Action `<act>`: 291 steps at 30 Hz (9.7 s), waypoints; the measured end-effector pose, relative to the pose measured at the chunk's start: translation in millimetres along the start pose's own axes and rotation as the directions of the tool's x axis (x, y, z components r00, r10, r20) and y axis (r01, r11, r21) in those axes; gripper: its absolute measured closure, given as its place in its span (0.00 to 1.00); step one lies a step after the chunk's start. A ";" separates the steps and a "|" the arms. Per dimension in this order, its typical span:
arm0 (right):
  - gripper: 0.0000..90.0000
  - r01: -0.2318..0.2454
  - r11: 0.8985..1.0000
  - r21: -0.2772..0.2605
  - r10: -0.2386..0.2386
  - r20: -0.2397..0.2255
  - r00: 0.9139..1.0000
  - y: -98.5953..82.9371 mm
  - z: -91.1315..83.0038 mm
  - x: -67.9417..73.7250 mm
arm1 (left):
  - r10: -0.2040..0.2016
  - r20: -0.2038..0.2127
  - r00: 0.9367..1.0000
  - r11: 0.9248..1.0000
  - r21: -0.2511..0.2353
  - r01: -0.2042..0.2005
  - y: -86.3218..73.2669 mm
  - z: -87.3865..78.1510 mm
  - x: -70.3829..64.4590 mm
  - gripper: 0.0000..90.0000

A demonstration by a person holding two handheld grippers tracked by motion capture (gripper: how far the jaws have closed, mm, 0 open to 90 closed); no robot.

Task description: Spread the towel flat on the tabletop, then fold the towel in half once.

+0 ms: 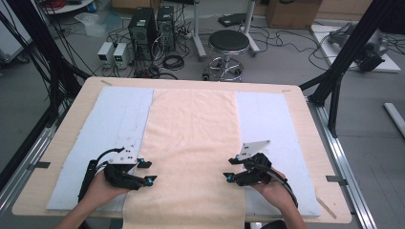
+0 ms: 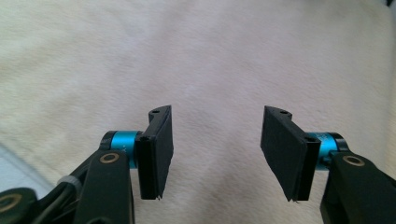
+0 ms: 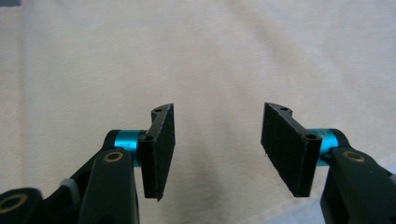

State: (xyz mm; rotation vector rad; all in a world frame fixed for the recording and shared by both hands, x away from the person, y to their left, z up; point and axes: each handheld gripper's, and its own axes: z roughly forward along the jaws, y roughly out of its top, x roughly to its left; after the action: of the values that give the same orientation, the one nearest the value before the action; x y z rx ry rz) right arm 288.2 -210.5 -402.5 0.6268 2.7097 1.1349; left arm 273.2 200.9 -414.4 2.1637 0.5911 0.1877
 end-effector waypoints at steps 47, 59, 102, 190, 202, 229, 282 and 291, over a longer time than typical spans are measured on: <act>0.18 -0.157 0.985 -0.070 0.166 0.159 0.973 60.9 3.5 -108.5 | -0.223 -0.215 0.951 0.974 -0.096 0.207 57.9 -5.0 100.0 0.13; 0.20 -0.142 0.988 -0.058 0.151 0.191 0.970 80.3 10.5 -132.9 | -0.227 -0.247 0.942 0.974 -0.056 0.220 85.2 7.8 130.5 0.13; 0.94 -0.325 0.943 0.072 0.306 0.197 0.932 45.2 64.4 -185.8 | -0.277 -0.322 0.905 0.951 0.045 0.307 60.2 79.7 174.1 0.94; 0.76 0.009 0.995 -0.101 -0.009 -0.005 1.000 23.7 -74.8 4.0 | 0.012 0.054 0.998 0.994 -0.113 -0.006 12.5 -76.5 17.0 0.71; 0.60 -0.071 0.997 0.002 0.071 0.090 0.993 17.0 -21.7 -51.6 | -0.080 -0.172 0.982 0.996 -0.060 0.071 12.1 -36.0 62.5 0.65; 0.71 -0.164 0.981 0.107 0.160 0.047 0.986 -2.7 27.2 -84.3 | -0.149 -0.150 0.977 0.981 0.100 0.165 1.4 18.0 92.0 0.81; 0.62 -0.230 0.971 0.067 0.198 0.315 0.928 65.6 30.4 -178.6 | -0.253 -0.376 0.891 0.962 0.003 0.274 76.8 43.1 184.3 0.65; 0.56 -0.127 0.992 -0.010 0.126 0.209 0.970 65.2 20.9 -125.0 | -0.236 -0.253 0.938 0.972 -0.067 0.226 59.8 17.1 150.6 0.59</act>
State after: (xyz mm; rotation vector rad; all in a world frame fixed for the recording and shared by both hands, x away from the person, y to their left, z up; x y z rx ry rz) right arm 428.1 -209.2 -375.4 0.8779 2.5249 1.0272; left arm 431.7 229.6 -389.2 2.0274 0.9785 0.3539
